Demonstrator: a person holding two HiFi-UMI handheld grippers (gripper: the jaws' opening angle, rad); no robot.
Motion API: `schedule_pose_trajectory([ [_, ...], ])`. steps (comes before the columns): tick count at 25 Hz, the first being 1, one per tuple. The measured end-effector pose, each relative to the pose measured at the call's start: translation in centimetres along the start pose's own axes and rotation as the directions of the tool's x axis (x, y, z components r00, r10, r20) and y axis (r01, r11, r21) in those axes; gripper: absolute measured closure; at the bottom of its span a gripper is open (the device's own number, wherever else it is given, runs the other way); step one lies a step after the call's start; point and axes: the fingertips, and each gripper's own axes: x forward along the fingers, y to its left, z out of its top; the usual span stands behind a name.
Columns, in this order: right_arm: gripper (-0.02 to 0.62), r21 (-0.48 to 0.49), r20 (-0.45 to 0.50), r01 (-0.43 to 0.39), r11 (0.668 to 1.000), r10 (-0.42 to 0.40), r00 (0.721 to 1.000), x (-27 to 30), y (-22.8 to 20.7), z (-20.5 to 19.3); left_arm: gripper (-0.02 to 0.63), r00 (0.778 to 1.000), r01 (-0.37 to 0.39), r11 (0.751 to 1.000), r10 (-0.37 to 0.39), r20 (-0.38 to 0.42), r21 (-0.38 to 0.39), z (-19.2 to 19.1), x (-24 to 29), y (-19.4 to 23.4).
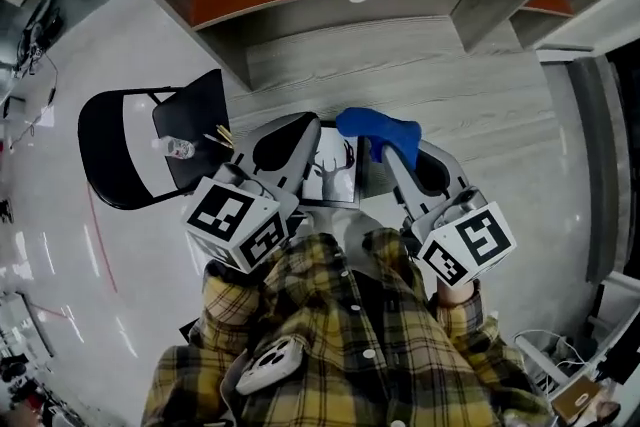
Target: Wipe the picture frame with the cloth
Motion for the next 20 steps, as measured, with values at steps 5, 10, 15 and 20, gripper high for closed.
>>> schedule_pose_trajectory([
  [5, 0.554, -0.017, -0.054, -0.143, 0.990, 0.142, 0.988, 2.0, -1.0, 0.4, 0.601, 0.993, -0.116, 0.992, 0.115, -0.016, -0.041, -0.6, 0.3, 1.0],
  [10, 0.554, 0.021, -0.113, -0.205, 0.979, 0.206, 0.972, 3.4, -1.2, -1.8, 0.601, 0.979, -0.194, 0.978, 0.187, -0.087, -0.081, -4.1, 0.2, 3.3],
  [15, 0.554, 0.055, -0.174, -0.226, 0.973, 0.232, 0.957, 4.4, -1.0, -4.6, 0.600, 0.959, -0.244, 0.960, 0.218, -0.182, -0.135, -9.2, -0.3, 5.6],
  [20, 0.554, 0.075, -0.225, -0.203, 0.976, 0.215, 0.950, 5.3, -0.9, -7.6, 0.600, 0.936, -0.287, 0.937, 0.231, -0.267, -0.197, -15.2, -0.6, 8.2],
])
